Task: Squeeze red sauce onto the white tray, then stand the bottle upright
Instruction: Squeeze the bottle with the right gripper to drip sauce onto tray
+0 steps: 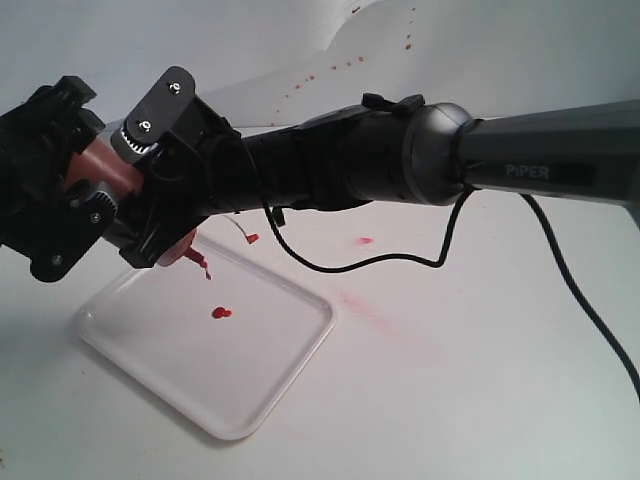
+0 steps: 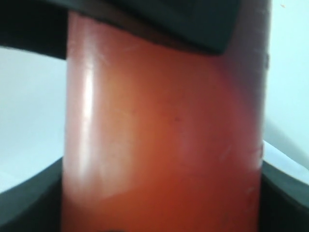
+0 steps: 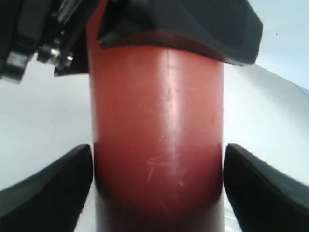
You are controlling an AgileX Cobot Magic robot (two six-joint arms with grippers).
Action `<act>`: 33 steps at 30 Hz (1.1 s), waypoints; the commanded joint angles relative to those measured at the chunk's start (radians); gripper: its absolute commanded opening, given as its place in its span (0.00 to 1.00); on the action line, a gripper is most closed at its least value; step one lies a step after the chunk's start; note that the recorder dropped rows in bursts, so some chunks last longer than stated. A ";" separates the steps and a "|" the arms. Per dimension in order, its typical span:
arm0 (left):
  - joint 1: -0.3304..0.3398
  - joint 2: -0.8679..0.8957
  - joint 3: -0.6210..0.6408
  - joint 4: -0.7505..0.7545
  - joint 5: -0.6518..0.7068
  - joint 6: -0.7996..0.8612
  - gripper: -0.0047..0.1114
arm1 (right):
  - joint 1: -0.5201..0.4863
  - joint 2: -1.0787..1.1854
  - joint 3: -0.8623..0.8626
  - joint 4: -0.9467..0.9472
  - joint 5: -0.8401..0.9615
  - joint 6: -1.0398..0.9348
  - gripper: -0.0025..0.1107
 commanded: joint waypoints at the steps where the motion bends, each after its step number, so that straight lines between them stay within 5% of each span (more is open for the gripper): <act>1: -0.005 -0.014 -0.015 0.000 0.035 -0.013 0.04 | 0.002 -0.003 -0.006 -0.020 0.000 -0.009 0.76; 22: -0.005 -0.014 -0.015 0.000 0.035 -0.016 0.04 | 0.004 -0.003 -0.006 0.007 -0.026 -0.011 0.77; 33: -0.005 -0.014 -0.015 0.000 0.029 -0.016 0.04 | 0.004 0.033 -0.006 0.031 -0.019 -0.011 0.02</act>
